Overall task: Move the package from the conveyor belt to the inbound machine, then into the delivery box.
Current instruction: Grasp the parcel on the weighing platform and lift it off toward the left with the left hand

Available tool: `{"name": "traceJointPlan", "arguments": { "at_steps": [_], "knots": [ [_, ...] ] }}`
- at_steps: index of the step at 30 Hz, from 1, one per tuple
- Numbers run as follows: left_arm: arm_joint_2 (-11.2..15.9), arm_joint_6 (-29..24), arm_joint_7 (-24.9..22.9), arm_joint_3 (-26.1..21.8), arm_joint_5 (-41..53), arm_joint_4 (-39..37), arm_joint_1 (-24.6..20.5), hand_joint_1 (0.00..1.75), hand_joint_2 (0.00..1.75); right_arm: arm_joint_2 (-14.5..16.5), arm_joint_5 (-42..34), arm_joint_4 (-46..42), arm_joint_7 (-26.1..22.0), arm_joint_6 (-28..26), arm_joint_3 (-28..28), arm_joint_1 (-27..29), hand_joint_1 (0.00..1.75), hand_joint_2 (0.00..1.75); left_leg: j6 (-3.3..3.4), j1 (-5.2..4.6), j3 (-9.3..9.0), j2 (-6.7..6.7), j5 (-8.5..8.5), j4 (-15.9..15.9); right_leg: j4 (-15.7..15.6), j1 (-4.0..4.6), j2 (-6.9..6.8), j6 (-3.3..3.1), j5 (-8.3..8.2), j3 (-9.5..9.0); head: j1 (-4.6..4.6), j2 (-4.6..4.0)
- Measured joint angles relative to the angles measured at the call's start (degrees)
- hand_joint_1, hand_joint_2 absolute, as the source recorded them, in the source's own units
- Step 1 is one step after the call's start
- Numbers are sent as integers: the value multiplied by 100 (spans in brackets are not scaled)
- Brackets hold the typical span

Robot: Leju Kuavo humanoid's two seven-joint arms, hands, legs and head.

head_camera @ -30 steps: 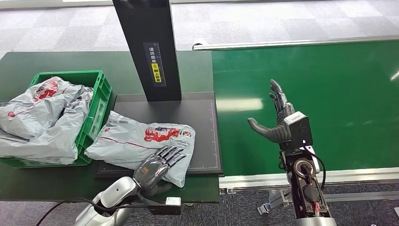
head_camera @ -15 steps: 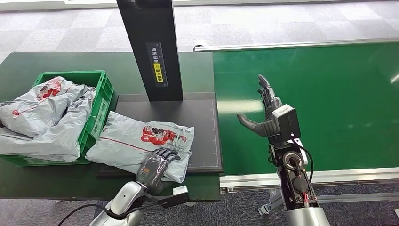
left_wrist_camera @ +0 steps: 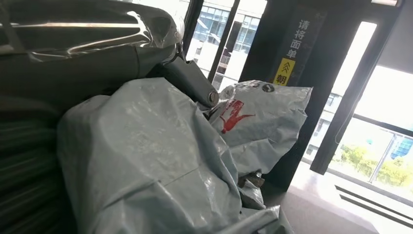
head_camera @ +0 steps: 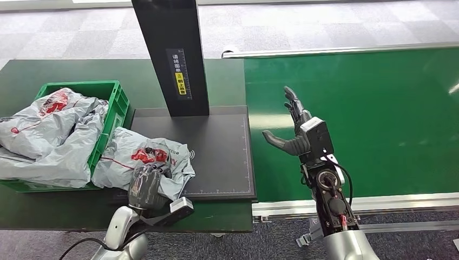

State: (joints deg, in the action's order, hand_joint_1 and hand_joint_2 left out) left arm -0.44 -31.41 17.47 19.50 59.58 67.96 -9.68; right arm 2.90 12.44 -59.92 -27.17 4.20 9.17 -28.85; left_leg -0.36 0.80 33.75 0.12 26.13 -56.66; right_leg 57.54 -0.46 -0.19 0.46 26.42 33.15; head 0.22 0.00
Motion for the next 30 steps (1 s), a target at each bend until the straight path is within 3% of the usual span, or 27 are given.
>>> {"name": "traceJointPlan", "arguments": {
  "at_steps": [3,6,9,11,15,20,25,30],
  "knots": [
    [-3,-297,306,-62,-245,104,38,175,175,4,-10,44,-3,1,21,-33,0,175,-1,0,5,1,1,0,-1,0,0,0,0,6,0,-1],
    [-78,-630,1077,-270,-478,451,144,175,175,6,-57,98,-13,6,37,-78,0,175,-1,0,7,-1,1,0,-1,0,0,0,0,9,0,-1],
    [-269,-650,1958,-687,-356,1096,281,175,175,10,-91,196,-50,3,72,-132,0,175,-1,0,9,-1,1,0,-1,0,0,0,1,11,0,0],
    [-374,-652,2177,-922,-146,1688,323,175,175,15,-97,292,-109,-12,93,-176,0,175,-1,0,10,0,1,0,-1,1,0,0,1,12,0,0],
    [-479,-649,2231,-1186,313,2877,202,175,175,18,-105,502,-238,-101,134,-247,0,175,-1,1,10,-1,0,-1,-1,1,-1,0,0,13,0,-1],
    [-553,-649,2234,-1466,900,3545,-555,175,175,18,-151,664,-325,-214,170,-258,0,175,-1,0,9,-5,-1,-1,-1,0,-3,0,-1,12,1,-1],
    [-694,-647,2106,-1994,2054,2952,-1725,175,175,12,-236,692,-339,-260,189,-244,0,175,0,0,4,-2,-7,-2,0,0,-1,-2,-6,10,2,0],
    [-687,-647,1336,-2217,2642,1954,-2610,175,175,1,-269,693,-327,-269,234,-244,0,175,-1,0,5,0,-8,-3,1,0,0,-2,-8,12,1,0]
  ]
}}
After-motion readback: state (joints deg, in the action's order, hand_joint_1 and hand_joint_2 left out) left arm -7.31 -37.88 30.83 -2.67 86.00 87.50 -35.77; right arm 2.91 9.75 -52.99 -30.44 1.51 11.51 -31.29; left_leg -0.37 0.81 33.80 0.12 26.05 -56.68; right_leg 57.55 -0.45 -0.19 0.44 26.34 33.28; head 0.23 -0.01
